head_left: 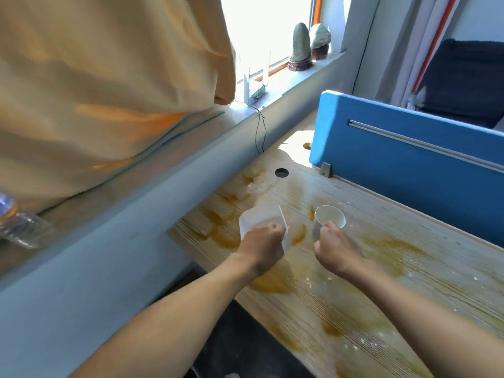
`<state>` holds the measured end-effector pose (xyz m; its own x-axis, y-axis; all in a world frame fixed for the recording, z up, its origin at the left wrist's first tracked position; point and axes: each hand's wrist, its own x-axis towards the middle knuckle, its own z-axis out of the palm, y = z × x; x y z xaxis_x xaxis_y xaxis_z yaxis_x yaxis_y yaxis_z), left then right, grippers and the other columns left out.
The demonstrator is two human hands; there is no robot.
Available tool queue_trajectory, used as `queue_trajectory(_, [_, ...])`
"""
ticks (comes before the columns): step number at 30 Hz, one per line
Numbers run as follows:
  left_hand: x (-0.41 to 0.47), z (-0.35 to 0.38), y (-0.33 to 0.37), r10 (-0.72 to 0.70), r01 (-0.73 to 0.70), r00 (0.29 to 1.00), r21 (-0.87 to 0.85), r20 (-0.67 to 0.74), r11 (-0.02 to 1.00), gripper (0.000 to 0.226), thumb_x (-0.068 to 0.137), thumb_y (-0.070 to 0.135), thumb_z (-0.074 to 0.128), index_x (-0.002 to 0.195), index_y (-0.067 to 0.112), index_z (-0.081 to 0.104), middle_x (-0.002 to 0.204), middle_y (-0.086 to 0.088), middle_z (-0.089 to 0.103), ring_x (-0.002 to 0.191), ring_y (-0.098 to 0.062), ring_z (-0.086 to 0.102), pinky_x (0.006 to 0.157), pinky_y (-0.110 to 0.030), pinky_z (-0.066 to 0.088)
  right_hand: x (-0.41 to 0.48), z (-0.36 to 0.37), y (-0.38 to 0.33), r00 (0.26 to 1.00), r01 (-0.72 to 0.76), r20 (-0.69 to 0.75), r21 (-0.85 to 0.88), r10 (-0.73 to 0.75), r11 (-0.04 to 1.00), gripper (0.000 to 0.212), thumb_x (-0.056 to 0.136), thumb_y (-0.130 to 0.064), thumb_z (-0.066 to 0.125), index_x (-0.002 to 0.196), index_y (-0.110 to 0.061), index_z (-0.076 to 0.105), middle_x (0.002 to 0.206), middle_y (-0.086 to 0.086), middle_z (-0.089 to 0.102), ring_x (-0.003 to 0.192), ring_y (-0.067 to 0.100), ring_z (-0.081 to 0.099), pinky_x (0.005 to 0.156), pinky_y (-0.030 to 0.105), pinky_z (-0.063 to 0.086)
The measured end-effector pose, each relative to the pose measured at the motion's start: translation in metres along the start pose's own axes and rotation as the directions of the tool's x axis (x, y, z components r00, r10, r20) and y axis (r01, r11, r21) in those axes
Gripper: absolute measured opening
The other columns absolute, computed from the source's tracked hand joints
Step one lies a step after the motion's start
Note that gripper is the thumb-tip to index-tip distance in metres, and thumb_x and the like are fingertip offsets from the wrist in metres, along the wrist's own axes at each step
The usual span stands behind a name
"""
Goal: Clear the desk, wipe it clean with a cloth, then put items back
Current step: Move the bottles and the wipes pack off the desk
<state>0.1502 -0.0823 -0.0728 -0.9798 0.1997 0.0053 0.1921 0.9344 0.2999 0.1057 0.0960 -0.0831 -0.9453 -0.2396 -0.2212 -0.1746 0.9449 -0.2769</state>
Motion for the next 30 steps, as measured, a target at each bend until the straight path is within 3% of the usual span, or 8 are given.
queue_trajectory(3, [-0.007, -0.037, -0.056, -0.056, 0.057, 0.994, 0.016, -0.092, 0.998, 0.014, 0.093, 0.009, 0.055, 0.104, 0.002, 0.06, 0.1, -0.014, 0.064, 0.086, -0.027, 0.056, 0.07, -0.03, 0.036, 0.027, -0.009, -0.065, 0.99, 0.123, -0.061, -0.021, -0.124, 0.992, 0.017, 0.097, -0.02, 0.046, 0.084, -0.01, 0.048, 0.111, 0.004, 0.051, 0.086, 0.021, 0.05, 0.073, 0.037, 0.048])
queue_trajectory(6, [-0.019, -0.07, -0.111, -0.121, 0.129, 0.979, 0.041, -0.166, 0.991, 0.017, 0.089, 0.012, 0.058, 0.104, 0.004, 0.061, 0.104, -0.016, 0.065, 0.093, -0.034, 0.061, 0.073, -0.034, 0.043, 0.051, -0.014, -0.133, 0.967, 0.245, -0.072, 0.002, -0.245, 0.969, 0.018, 0.098, -0.021, 0.048, 0.091, -0.005, 0.054, 0.11, 0.005, 0.05, 0.083, 0.022, 0.054, 0.076, 0.04, 0.054])
queue_trajectory(9, [-0.041, -0.101, -0.167, -0.171, 0.186, 0.956, 0.04, -0.239, 0.982, 0.015, 0.09, 0.01, 0.061, 0.103, 0.005, 0.06, 0.103, -0.013, 0.064, 0.093, -0.031, 0.06, 0.072, -0.03, 0.039, 0.076, -0.016, -0.205, 0.934, 0.35, -0.075, 0.008, -0.349, 0.937, 0.022, 0.097, -0.018, 0.045, 0.102, 0.0, 0.057, 0.115, 0.005, 0.049, 0.084, 0.026, 0.053, 0.073, 0.038, 0.049])
queue_trajectory(17, [-0.094, -0.146, -0.282, -0.335, 0.366, 0.902, 0.071, -0.272, 0.928, 0.017, 0.091, 0.012, 0.058, 0.105, 0.003, 0.058, 0.105, -0.015, 0.061, 0.098, -0.032, 0.058, 0.083, -0.042, 0.05, 0.108, 0.003, -0.36, 0.863, 0.502, 0.034, 0.057, -0.504, 0.863, 0.038, 0.087, -0.018, 0.05, 0.121, -0.001, 0.052, 0.119, 0.012, 0.057, 0.092, 0.031, 0.061, 0.083, 0.046, 0.053])
queue_trajectory(22, [-0.115, -0.15, -0.322, -0.39, 0.433, 0.882, 0.13, -0.265, 0.892, 0.021, 0.093, 0.015, 0.056, 0.112, 0.005, 0.058, 0.113, -0.013, 0.062, 0.105, -0.03, 0.059, 0.088, -0.042, 0.05, 0.113, 0.015, -0.417, 0.813, 0.576, 0.06, 0.06, -0.579, 0.815, 0.037, 0.092, -0.017, 0.049, 0.126, -0.004, 0.055, 0.13, 0.01, 0.053, 0.106, 0.029, 0.058, 0.095, 0.046, 0.049])
queue_trajectory(30, [-0.126, -0.153, -0.356, -0.394, 0.457, 0.877, 0.231, -0.273, 0.859, 0.021, 0.093, 0.012, 0.055, 0.112, 0.007, 0.062, 0.107, -0.013, 0.062, 0.1, -0.033, 0.061, 0.081, -0.04, 0.051, 0.127, 0.024, -0.451, 0.804, 0.586, 0.081, 0.064, -0.589, 0.808, 0.04, 0.088, -0.018, 0.05, 0.124, -0.002, 0.053, 0.122, 0.015, 0.06, 0.1, 0.029, 0.06, 0.091, 0.045, 0.052])
